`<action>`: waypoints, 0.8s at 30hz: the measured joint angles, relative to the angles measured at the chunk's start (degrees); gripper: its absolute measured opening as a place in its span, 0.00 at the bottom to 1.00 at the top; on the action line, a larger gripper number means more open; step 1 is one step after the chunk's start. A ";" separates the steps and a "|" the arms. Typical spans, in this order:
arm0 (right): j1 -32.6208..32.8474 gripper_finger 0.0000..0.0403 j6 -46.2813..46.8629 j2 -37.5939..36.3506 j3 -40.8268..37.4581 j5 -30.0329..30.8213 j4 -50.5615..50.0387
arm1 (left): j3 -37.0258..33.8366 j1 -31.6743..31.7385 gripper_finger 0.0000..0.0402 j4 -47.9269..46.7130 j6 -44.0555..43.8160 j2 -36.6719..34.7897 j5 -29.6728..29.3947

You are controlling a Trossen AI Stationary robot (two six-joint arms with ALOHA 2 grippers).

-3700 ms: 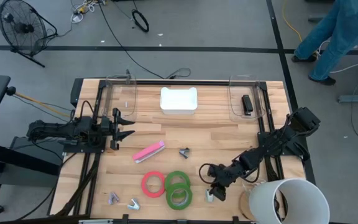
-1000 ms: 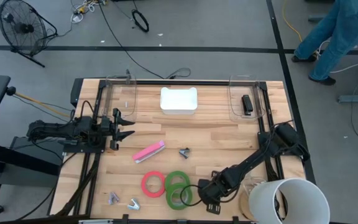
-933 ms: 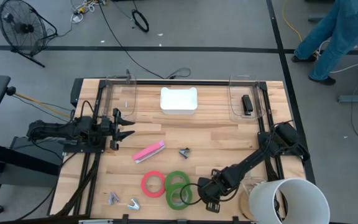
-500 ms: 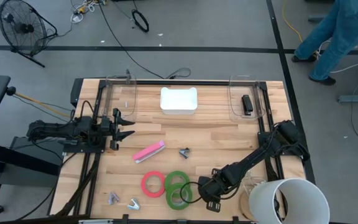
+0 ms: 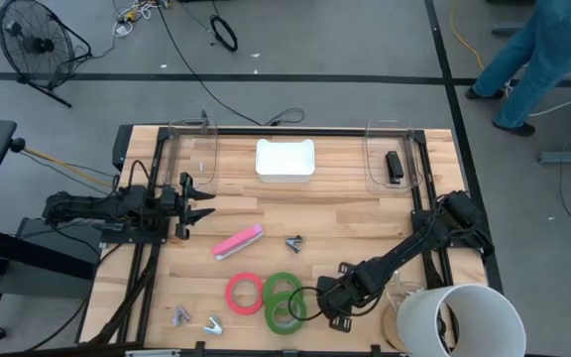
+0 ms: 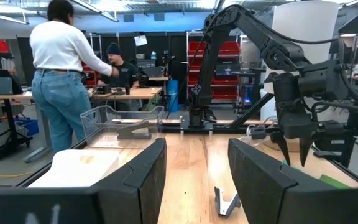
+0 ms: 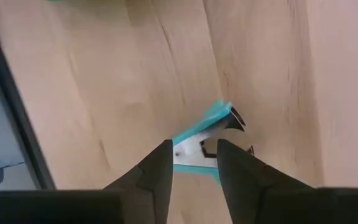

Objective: Pick and place Stapler, Stapler remover, tape
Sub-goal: Put the blue staple remover into the white bin

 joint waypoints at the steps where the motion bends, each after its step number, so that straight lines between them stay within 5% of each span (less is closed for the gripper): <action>1: 0.00 0.32 0.58 0.00 -0.63 -0.06 0.48 | 0.00 0.00 0.44 0.00 0.00 0.00 0.00; 24: -0.11 0.28 6.95 -0.21 -7.71 -1.05 7.48 | 0.01 0.00 0.44 0.00 0.00 0.00 0.00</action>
